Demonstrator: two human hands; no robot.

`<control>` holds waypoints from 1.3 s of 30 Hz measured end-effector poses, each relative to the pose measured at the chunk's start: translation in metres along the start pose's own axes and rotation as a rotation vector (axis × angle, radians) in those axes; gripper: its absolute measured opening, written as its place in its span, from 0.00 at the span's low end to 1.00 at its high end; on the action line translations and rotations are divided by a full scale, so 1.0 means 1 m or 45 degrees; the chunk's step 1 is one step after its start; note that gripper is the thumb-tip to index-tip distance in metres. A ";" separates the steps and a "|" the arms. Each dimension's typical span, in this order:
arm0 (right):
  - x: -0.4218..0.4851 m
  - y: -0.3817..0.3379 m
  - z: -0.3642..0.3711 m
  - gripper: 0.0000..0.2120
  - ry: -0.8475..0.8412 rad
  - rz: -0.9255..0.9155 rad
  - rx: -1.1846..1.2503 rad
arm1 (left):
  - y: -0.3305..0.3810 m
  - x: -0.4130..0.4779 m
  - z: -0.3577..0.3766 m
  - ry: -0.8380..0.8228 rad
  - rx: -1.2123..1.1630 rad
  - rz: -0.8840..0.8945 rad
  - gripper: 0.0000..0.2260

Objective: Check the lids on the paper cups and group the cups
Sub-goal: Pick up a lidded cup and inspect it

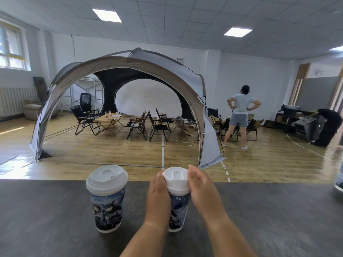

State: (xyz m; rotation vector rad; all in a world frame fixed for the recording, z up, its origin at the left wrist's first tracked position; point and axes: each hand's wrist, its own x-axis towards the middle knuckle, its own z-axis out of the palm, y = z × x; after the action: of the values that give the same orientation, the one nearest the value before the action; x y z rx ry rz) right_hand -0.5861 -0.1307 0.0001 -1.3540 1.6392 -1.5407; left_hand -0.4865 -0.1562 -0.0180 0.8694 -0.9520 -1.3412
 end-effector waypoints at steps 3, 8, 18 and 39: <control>-0.022 0.003 0.011 0.17 0.137 -0.166 -0.053 | 0.002 -0.006 0.005 0.013 0.004 0.022 0.14; -0.020 0.008 0.010 0.03 0.118 -0.189 -0.035 | -0.006 -0.011 0.005 0.004 -0.026 0.063 0.13; 0.000 0.010 -0.009 0.11 -0.112 -0.028 0.272 | -0.006 0.009 0.001 -0.129 -0.166 -0.149 0.23; -0.006 0.010 -0.009 0.13 -0.168 -0.029 0.349 | -0.004 0.003 0.002 -0.152 -0.224 -0.181 0.16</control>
State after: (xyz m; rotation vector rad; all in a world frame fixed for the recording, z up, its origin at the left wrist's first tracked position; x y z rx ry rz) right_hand -0.5954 -0.1226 -0.0091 -1.2990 1.2845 -1.5860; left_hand -0.4903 -0.1595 -0.0206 0.7396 -0.8612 -1.5883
